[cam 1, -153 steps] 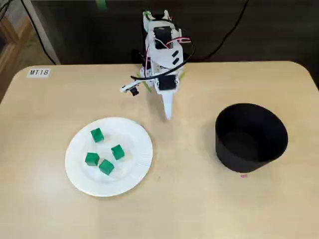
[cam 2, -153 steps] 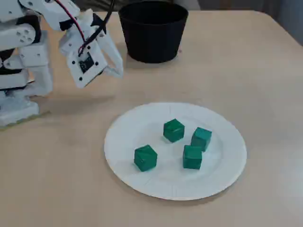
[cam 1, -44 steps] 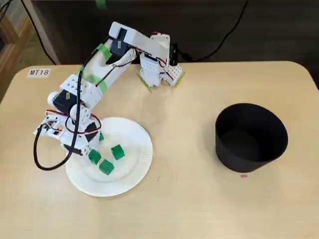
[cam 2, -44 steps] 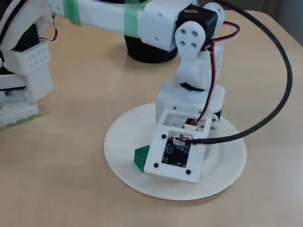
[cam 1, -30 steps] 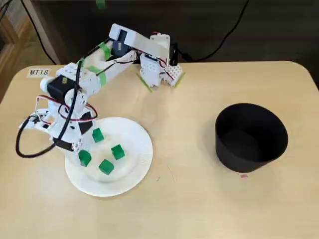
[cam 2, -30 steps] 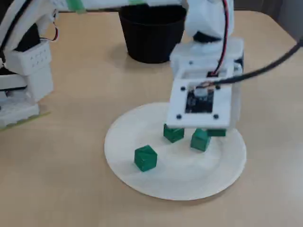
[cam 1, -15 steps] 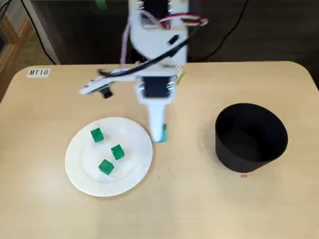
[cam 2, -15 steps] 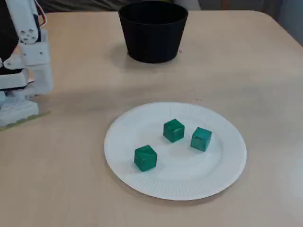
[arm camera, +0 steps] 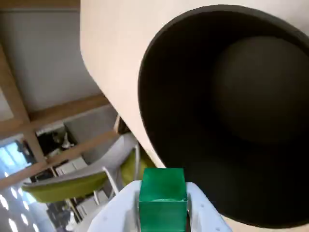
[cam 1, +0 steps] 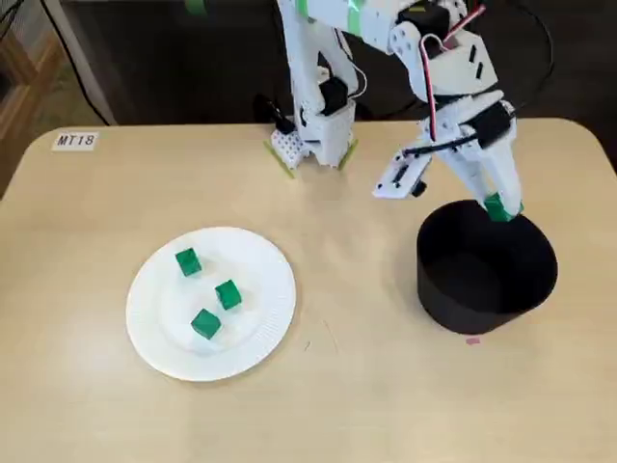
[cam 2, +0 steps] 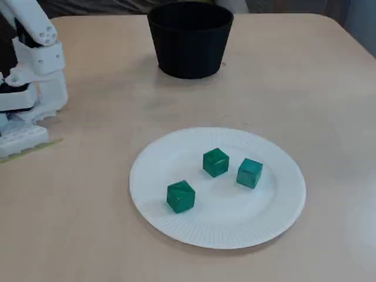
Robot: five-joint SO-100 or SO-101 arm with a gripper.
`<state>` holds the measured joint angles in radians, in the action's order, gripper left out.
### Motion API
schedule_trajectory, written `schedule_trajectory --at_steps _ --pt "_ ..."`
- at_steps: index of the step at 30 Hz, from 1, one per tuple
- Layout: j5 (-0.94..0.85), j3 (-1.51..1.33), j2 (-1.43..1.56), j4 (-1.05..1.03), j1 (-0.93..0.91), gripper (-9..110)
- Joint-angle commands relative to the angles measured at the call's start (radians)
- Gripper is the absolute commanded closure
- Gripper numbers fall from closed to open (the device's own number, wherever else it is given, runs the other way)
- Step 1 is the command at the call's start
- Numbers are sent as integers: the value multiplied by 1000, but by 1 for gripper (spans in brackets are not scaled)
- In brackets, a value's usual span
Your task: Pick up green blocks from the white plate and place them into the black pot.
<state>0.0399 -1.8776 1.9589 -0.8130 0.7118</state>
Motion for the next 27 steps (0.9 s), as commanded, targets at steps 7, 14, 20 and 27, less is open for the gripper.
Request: schedule_trajectory --at_steps 7,14,20,27 --pt "-2 3 -49 41 -58 98" --pt "29 3 -40 -15 -106 68" --pt "17 20 -18 -54 -155 75" --pt "-52 241 17 -399 -388 104"
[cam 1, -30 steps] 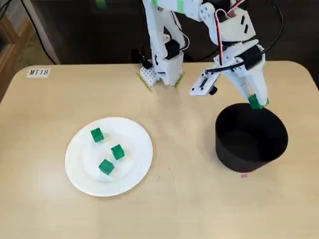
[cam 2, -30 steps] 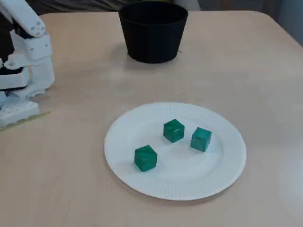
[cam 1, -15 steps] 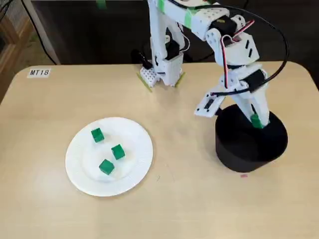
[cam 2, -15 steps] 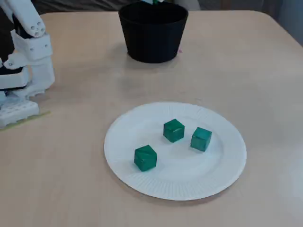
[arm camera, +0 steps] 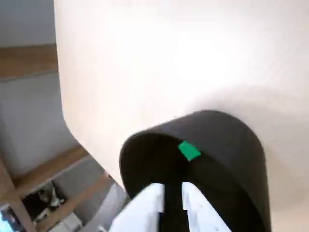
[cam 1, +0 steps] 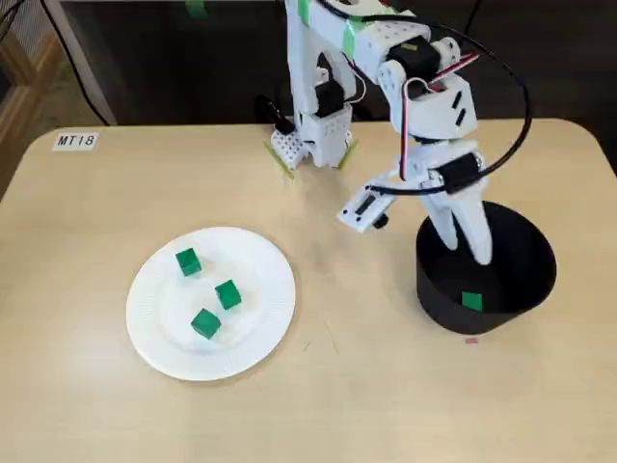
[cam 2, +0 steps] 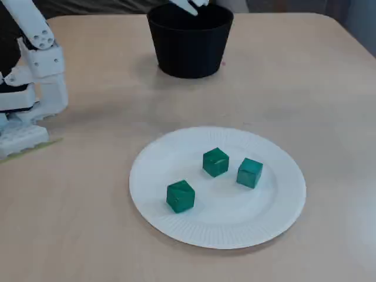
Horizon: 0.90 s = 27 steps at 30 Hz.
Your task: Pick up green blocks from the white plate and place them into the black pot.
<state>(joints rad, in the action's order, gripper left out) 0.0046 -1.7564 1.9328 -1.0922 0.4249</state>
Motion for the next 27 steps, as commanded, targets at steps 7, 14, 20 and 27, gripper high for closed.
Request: schedule_trajectory --at_steps 7,14,20,27 --pt "-26 204 46 -371 -503 104" --pt "95 190 -8 -488 -839 104" --pt "192 193 -146 -543 -963 104" --pt "212 218 -313 -558 -1071 104"
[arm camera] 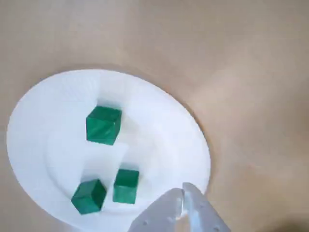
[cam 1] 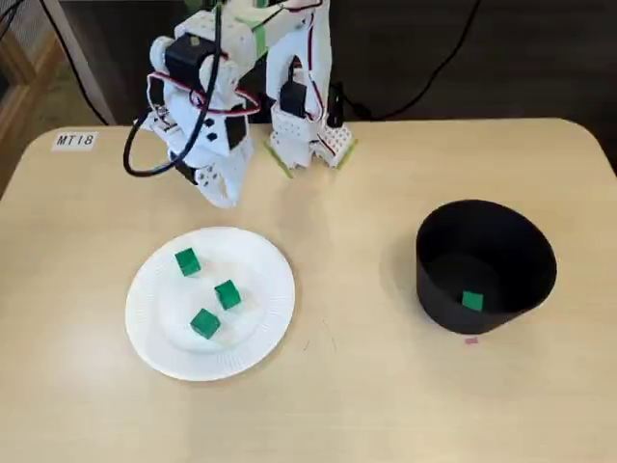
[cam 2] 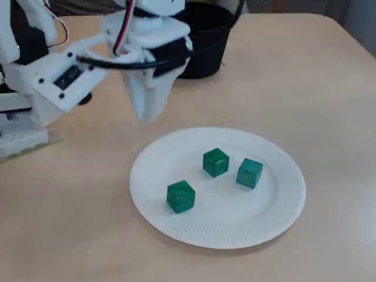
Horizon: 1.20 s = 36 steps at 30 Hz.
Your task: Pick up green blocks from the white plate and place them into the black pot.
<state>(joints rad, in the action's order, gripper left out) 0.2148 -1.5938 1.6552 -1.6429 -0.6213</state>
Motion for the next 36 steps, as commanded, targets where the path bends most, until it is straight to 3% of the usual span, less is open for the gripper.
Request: schedule_trajectory --at_steps 1,6,14,29,34,36 --pt "-3 74 -66 -8 -32 103" --pt "-40 106 -146 2 -43 80" --pt "-61 106 -193 74 -40 68" --pt "-83 95 -324 256 -54 73" --pt "-83 95 -351 348 -44 79" --pt "-71 95 -357 383 -43 88"
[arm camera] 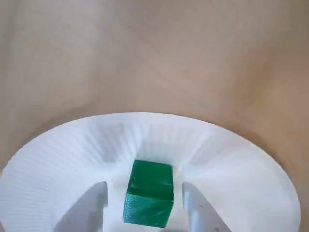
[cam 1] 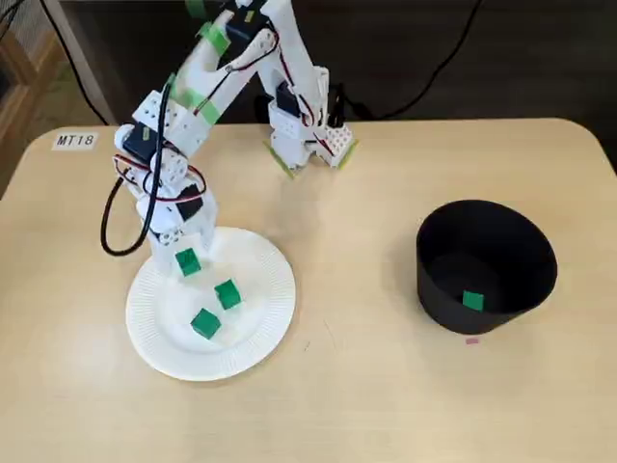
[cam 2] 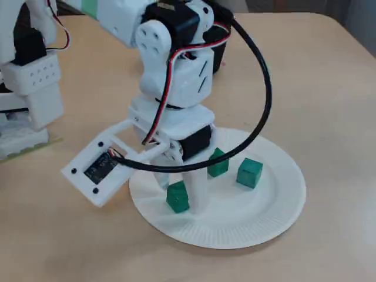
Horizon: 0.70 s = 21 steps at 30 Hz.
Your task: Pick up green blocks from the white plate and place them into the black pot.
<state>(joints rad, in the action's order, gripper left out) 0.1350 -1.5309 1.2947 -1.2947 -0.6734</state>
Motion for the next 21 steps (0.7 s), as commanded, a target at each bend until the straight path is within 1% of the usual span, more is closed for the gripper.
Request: schedule_trajectory --at_steps 1,2,8,13,18,21 --pt "23 32 -2 49 9 95" --pt "34 32 -6 69 9 103" --pt "3 31 32 97 14 104" --pt "-41 31 189 153 41 104" --pt "-133 31 430 242 163 104" --pt "-146 25 561 245 295 104"
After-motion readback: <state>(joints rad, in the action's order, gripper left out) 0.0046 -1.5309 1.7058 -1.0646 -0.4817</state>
